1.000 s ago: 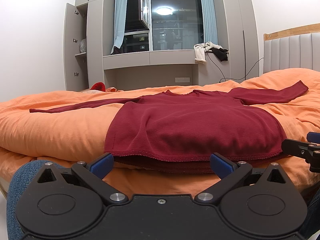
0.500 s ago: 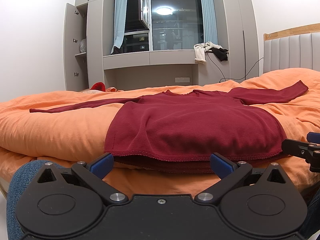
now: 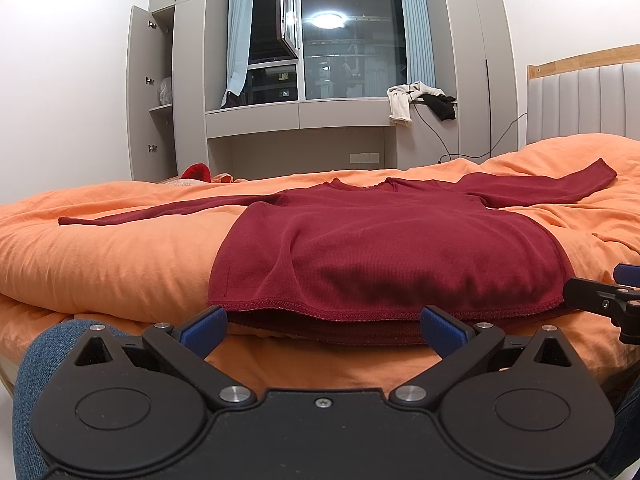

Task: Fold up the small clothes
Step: 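Move the right tool to the sweater's sleeve cuff and close on it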

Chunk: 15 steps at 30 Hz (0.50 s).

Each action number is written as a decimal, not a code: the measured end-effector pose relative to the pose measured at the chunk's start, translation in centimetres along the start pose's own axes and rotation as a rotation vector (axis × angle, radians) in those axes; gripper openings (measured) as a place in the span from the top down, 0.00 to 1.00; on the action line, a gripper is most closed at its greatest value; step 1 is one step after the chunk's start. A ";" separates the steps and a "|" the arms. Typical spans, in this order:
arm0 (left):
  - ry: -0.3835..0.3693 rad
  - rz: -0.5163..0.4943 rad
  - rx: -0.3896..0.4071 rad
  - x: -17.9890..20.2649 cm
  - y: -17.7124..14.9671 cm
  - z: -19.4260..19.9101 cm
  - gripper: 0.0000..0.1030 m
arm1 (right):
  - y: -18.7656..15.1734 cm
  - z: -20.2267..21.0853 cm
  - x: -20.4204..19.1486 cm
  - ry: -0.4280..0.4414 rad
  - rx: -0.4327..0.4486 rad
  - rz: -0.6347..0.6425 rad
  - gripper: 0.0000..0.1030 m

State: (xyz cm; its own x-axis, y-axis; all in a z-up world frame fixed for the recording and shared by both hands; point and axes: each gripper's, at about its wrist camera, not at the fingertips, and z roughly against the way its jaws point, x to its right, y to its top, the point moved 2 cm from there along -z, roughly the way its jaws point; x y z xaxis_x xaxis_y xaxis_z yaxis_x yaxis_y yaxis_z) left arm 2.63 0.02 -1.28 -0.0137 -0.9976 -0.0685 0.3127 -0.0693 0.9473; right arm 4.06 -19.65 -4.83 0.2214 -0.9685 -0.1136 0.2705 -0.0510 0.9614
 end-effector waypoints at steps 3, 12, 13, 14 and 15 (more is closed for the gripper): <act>0.003 -0.019 -0.044 0.5 0.5 -0.7 0.01 | 0.6 -0.8 0.0 -0.041 -0.062 -0.024 0.00; -0.052 -0.036 -0.078 2.5 4.9 -4.1 0.01 | 4.6 -3.3 1.5 -0.120 -0.152 -0.024 0.00; -0.047 -0.040 -0.089 2.8 5.5 -4.9 0.01 | 5.0 -3.7 1.7 -0.124 -0.153 -0.014 0.00; -0.038 -0.044 -0.101 3.0 6.2 -5.7 0.01 | 5.3 -4.2 2.1 -0.129 -0.155 -0.012 0.00; -0.031 -0.046 -0.107 3.2 6.8 -6.5 0.01 | 5.6 -4.6 2.5 -0.131 -0.160 -0.016 0.00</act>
State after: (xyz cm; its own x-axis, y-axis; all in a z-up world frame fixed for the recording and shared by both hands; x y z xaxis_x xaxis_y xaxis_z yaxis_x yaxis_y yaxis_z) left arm 10.85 -3.55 2.91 -0.0592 -0.9933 -0.0994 0.4104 -0.1150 0.9046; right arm 10.46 -21.20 -0.85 0.0948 -0.9919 -0.0846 0.4206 -0.0371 0.9065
